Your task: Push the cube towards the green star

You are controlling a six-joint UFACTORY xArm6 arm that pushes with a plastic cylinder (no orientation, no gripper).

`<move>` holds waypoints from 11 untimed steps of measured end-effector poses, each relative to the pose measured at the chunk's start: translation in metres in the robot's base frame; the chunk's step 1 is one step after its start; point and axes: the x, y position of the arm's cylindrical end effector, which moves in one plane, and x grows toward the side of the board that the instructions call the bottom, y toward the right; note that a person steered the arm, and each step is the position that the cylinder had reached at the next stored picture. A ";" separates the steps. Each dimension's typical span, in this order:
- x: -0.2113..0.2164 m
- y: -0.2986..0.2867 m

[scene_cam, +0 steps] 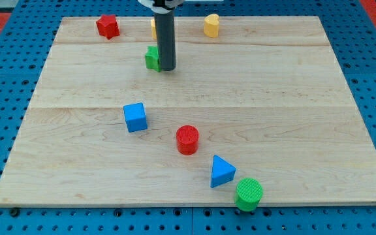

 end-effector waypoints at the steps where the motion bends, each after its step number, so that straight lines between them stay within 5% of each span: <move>1: 0.035 0.025; 3: 0.108 0.032; 5: 0.162 -0.030; 7: 0.103 -0.042; 10: 0.083 -0.121; 11: 0.071 -0.090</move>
